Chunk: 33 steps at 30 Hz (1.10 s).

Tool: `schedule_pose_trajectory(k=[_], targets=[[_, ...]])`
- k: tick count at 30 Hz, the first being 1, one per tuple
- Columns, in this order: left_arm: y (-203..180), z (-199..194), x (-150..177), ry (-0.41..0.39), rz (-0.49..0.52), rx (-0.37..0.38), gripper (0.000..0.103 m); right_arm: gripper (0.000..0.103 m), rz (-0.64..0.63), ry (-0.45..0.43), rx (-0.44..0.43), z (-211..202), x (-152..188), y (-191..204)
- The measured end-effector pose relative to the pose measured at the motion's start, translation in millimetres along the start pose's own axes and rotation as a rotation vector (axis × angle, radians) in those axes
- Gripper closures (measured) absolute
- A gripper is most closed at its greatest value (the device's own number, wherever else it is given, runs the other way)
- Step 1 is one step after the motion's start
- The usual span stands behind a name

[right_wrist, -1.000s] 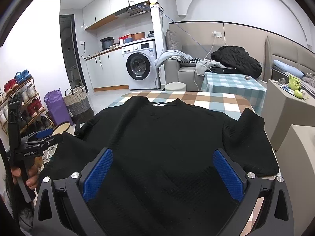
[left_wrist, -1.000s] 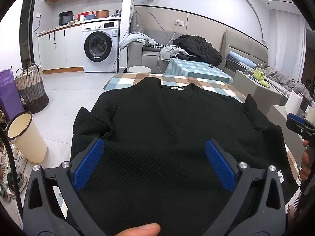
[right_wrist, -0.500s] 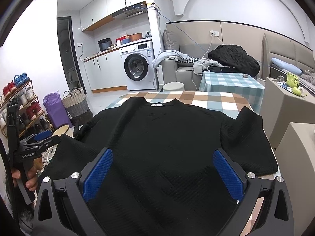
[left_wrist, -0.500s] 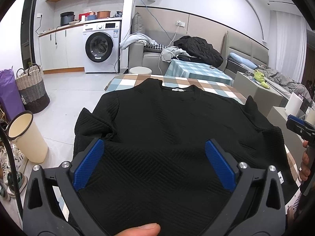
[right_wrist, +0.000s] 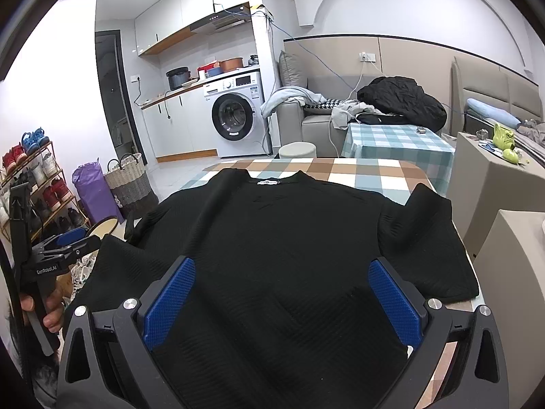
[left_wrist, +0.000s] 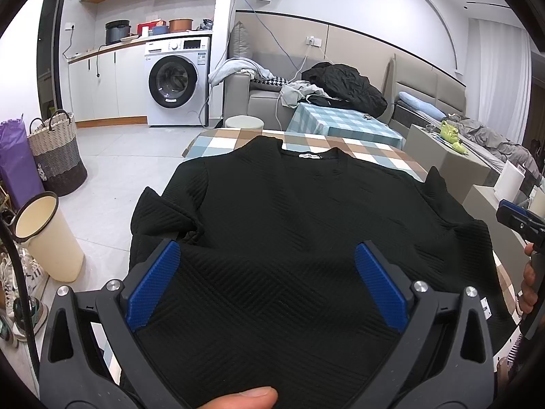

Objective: Fold small clothes

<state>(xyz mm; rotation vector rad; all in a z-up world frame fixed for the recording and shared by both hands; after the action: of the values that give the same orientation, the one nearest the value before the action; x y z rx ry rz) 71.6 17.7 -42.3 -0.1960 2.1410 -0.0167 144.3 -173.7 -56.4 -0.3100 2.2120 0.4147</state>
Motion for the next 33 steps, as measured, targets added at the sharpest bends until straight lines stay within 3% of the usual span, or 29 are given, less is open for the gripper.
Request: schedule_pose_trajectory(k=[19,26,33], targets=[[13.5,7.8,2.6,0.018,-0.044,-0.011,0.001,0.000,0.048,0.011,0.032,5.5,3.6,-16.8],[21.7,24.6,9.5,0.057,-0.068,-0.015,0.001,0.000,0.114,0.041,0.031,14.2,7.5,-33.1],[37.1,47.2,6.7,0.084,-0.088,-0.055,0.001,0.000,0.250,0.087,0.089,19.8,14.3,-72.2]])
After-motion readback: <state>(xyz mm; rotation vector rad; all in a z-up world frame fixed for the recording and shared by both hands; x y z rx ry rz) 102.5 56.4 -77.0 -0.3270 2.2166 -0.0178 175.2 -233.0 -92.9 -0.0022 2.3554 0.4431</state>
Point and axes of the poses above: each gripper's, at about its wrist camera, not at the fingertips, and z roughly the way its jaws point, y to its left, x to its underside, the point moved 8 cm from there along z, roughly the way its jaws point, and after that the axes turned 2 degrees about -x, right-handed, at the moved point
